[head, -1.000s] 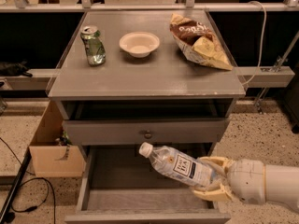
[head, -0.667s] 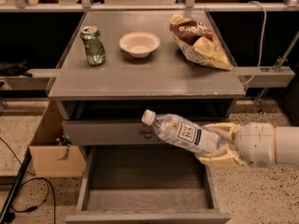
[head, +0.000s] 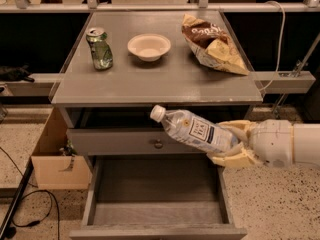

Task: Pick blue plastic bottle from middle drawer and place on counter

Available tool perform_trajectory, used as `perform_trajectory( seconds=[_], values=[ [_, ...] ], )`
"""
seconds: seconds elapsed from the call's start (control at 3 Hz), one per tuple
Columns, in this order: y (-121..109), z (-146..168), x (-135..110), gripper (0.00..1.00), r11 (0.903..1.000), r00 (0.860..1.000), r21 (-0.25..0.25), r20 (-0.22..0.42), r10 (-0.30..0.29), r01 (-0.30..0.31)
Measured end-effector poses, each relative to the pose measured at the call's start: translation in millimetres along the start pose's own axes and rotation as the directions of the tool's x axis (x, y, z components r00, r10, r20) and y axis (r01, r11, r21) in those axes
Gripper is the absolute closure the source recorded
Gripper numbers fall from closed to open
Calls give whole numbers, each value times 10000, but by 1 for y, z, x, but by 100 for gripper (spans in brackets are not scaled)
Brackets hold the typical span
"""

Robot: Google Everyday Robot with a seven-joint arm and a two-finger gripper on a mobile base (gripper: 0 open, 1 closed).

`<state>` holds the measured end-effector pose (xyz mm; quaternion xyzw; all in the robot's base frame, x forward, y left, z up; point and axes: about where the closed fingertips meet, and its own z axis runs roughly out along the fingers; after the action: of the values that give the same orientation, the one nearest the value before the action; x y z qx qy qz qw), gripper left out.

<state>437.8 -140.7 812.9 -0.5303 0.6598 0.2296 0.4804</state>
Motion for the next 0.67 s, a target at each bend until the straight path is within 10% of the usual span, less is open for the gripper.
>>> perform_trajectory(
  seconds=[0.67],
  values=[
    [-108, 3, -42, 100, 9955, 9984, 846, 400, 403, -436]
  ],
)
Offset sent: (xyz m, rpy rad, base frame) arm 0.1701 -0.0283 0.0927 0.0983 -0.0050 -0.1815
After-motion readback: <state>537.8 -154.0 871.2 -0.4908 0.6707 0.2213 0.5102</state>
